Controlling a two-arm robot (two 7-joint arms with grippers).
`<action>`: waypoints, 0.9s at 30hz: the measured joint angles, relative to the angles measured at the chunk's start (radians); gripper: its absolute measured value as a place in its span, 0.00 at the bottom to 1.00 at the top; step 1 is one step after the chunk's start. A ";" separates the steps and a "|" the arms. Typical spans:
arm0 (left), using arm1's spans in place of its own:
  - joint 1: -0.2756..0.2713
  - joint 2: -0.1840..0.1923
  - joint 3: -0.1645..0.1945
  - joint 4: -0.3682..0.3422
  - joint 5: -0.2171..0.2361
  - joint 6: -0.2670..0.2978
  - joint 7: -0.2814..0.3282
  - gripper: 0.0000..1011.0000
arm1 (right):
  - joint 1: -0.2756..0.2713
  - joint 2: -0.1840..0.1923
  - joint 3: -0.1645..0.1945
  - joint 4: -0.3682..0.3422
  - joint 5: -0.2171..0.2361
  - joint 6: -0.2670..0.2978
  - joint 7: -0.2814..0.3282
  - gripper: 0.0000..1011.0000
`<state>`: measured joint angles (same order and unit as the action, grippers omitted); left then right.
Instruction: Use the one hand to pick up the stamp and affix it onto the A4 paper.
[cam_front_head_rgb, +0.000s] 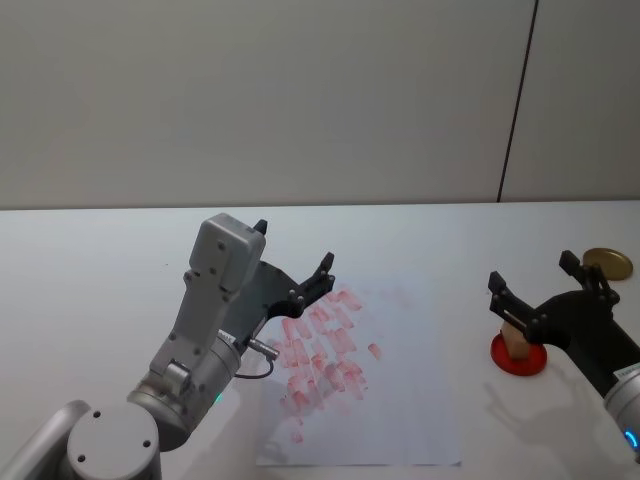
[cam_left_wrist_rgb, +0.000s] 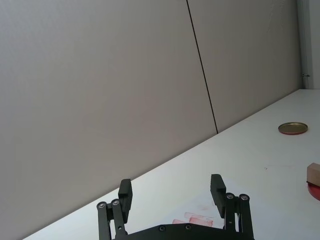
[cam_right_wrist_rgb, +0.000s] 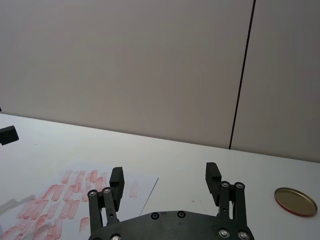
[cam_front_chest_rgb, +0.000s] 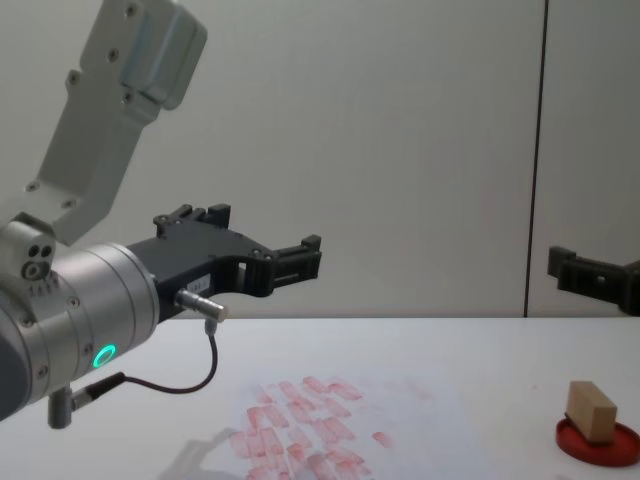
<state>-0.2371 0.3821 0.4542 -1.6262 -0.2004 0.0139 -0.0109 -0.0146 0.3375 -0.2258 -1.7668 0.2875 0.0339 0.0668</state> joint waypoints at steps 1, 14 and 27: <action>0.000 0.000 0.000 0.000 0.000 0.000 0.000 0.98 | 0.000 0.000 0.000 0.000 0.000 0.000 0.000 0.99; 0.000 0.000 0.000 0.000 0.000 0.000 0.000 0.98 | 0.000 0.000 0.000 0.000 0.000 0.000 0.000 0.99; 0.000 0.000 0.000 0.000 0.000 0.000 0.000 0.98 | 0.000 0.000 0.000 0.000 0.000 0.000 0.000 0.99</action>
<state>-0.2372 0.3821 0.4542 -1.6262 -0.2004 0.0139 -0.0109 -0.0146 0.3374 -0.2258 -1.7667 0.2873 0.0340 0.0668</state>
